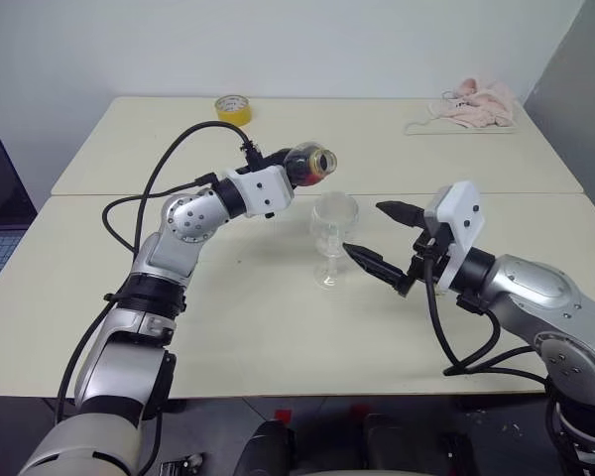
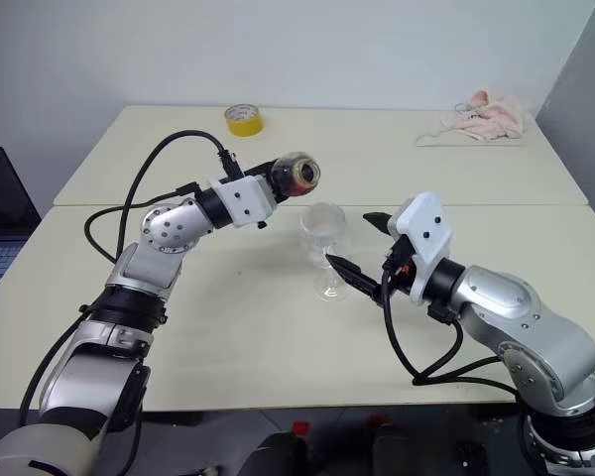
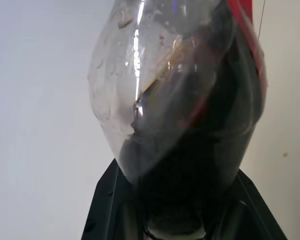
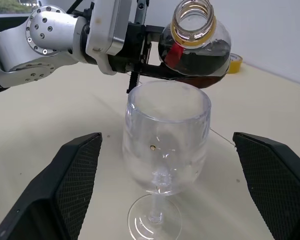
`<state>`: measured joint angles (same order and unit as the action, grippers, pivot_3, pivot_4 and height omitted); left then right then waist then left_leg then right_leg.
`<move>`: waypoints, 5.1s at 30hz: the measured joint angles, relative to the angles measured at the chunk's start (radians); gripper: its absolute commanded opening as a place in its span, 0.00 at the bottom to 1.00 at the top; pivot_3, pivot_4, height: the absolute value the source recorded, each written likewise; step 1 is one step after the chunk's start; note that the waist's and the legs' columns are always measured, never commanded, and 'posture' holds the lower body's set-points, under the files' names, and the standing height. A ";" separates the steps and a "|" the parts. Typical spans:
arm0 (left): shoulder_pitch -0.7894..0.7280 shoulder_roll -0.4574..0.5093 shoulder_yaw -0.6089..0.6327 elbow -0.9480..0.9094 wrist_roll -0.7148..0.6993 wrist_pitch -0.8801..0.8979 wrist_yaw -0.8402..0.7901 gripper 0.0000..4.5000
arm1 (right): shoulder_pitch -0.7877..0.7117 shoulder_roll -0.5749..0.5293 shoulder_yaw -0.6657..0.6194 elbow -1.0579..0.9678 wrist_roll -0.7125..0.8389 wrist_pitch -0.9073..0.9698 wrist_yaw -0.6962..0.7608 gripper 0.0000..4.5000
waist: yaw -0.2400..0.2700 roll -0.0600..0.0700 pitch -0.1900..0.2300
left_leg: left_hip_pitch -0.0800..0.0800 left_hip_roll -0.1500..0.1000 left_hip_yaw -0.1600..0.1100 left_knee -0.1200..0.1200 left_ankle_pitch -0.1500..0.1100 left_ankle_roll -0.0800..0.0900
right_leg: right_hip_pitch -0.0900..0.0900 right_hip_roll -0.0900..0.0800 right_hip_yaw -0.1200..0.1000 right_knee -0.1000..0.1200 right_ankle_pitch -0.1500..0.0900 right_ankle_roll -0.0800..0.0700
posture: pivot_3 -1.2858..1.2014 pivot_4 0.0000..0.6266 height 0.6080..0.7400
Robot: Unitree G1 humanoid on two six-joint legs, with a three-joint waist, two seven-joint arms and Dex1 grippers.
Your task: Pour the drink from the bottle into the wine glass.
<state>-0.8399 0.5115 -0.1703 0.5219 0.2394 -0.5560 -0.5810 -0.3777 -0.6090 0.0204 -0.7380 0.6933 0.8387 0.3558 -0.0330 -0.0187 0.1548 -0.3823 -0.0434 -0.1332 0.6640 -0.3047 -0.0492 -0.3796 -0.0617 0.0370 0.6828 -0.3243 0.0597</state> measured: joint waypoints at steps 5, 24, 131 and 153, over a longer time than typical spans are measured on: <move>-0.022 0.017 -0.015 0.047 0.041 -0.066 0.006 0.22 | -0.028 0.004 0.006 0.001 -0.006 0.005 -0.001 1.00 | -0.001 0.000 0.000 | 0.000 0.000 0.000 0.000 0.000 0.000 | -0.001 0.000 0.000 0.000 0.000 0.000 | 0.52 0.24 1.00; -0.124 0.083 -0.066 0.229 0.265 -0.316 0.241 0.22 | -0.045 0.033 0.020 0.008 -0.016 0.022 0.000 1.00 | -0.006 0.000 0.000 | -0.002 -0.001 0.000 0.000 0.000 0.000 | -0.004 0.000 0.001 0.004 0.000 0.000 | 0.52 0.24 1.00; -0.285 0.172 -0.217 0.389 0.566 -0.431 0.677 0.22 | -0.023 0.064 0.040 0.018 -0.083 -0.008 0.057 1.00 | -0.021 0.000 0.000 | -0.004 -0.001 0.002 0.001 0.000 0.000 | -0.010 0.000 0.002 0.013 0.000 0.000 | 0.52 0.24 1.00; -0.148 0.126 -0.163 0.293 0.259 -0.365 0.399 0.22 | -0.015 0.072 0.040 0.017 -0.083 -0.008 0.057 1.00 | -0.024 0.000 0.000 | -0.004 -0.001 0.001 0.002 0.000 0.000 | -0.010 -0.001 0.001 0.014 0.000 0.000 | 0.52 0.24 1.00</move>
<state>-0.9877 0.6370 -0.3337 0.8145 0.4987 -0.9213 -0.1817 -0.3932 -0.5365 0.0607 -0.7212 0.6107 0.8303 0.4127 -0.0570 -0.0187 0.1547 -0.3859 -0.0444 -0.1322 0.6659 -0.3045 -0.0493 -0.3895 -0.0627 0.0384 0.6967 -0.3245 0.0599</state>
